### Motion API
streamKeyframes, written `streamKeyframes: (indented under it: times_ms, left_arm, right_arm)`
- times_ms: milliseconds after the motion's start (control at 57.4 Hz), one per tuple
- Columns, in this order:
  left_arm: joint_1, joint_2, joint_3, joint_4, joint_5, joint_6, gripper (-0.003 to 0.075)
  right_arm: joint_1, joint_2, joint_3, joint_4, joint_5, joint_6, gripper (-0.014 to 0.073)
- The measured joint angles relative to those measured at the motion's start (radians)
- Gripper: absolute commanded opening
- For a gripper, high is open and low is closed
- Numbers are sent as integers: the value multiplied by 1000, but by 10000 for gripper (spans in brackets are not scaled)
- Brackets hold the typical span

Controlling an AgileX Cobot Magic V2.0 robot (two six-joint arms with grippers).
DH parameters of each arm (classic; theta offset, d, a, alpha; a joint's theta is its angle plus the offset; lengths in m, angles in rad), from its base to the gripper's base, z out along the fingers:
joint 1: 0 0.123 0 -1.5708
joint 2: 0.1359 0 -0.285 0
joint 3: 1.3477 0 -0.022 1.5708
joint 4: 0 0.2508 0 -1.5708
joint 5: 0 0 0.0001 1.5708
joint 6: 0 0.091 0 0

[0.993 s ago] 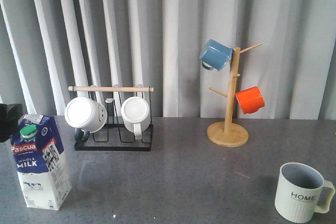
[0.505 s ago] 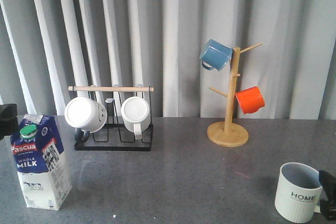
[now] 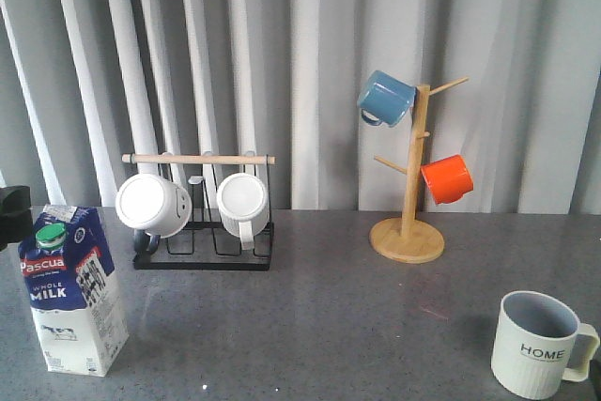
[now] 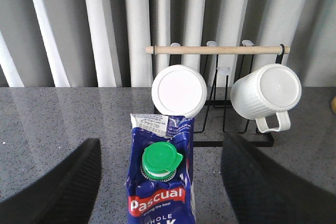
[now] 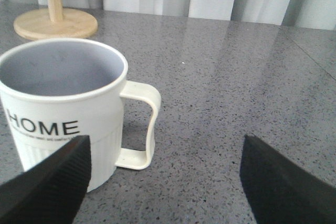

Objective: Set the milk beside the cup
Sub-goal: 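Lower the right gripper toward the white HOME mug handle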

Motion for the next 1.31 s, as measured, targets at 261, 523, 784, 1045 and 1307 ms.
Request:
streamKeyframes:
  times_ms: [261, 523, 784, 1045, 1307]
  left_arm:
    - [0, 0, 0, 0, 0, 0, 460]
    - [0, 0, 0, 0, 0, 0, 460]
    - [0, 0, 0, 0, 0, 0, 460]
    - [0, 0, 0, 0, 0, 0, 460]
    - [0, 0, 0, 0, 0, 0, 460]
  right_arm:
    - [-1, 115, 0, 12, -164, -48, 560]
    - [-1, 229, 0, 72, -253, -63, 560]
    - [-1, 304, -32, 108, -279, -63, 560]
    - [-1, 353, -80, 90, -281, -59, 560]
    - [-1, 428, -139, 79, -294, -10, 526]
